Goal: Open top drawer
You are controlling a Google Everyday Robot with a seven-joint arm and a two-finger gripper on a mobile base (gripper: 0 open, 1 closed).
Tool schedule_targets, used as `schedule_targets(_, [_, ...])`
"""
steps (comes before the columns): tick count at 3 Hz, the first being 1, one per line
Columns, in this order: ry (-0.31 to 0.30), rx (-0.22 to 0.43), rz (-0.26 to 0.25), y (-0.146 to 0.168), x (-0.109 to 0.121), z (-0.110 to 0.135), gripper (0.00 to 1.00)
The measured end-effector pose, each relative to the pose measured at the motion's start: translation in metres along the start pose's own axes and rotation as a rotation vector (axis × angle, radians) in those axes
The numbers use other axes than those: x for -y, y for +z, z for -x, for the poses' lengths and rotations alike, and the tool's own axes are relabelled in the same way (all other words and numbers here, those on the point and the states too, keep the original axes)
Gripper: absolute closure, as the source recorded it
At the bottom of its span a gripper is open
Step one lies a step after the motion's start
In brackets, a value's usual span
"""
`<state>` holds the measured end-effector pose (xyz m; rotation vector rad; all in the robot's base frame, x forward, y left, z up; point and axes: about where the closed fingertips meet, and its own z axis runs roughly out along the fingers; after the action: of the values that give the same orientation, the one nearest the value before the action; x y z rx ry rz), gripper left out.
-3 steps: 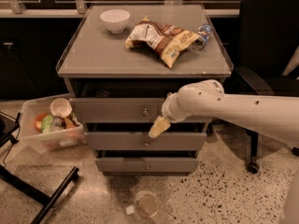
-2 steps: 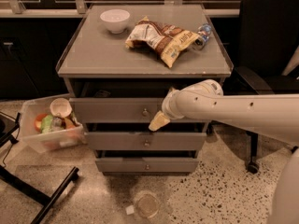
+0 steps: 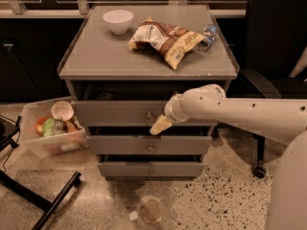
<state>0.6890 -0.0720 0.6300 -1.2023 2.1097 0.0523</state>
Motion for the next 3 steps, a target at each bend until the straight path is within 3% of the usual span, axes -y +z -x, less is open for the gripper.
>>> schedule_targets(1, [0.016, -0.003, 0.033, 0.0016, -0.0025, -0.0022, 0.19])
schedule_targets(3, [0.016, -0.003, 0.033, -0.0082, 0.0025, 0.0064, 0.65])
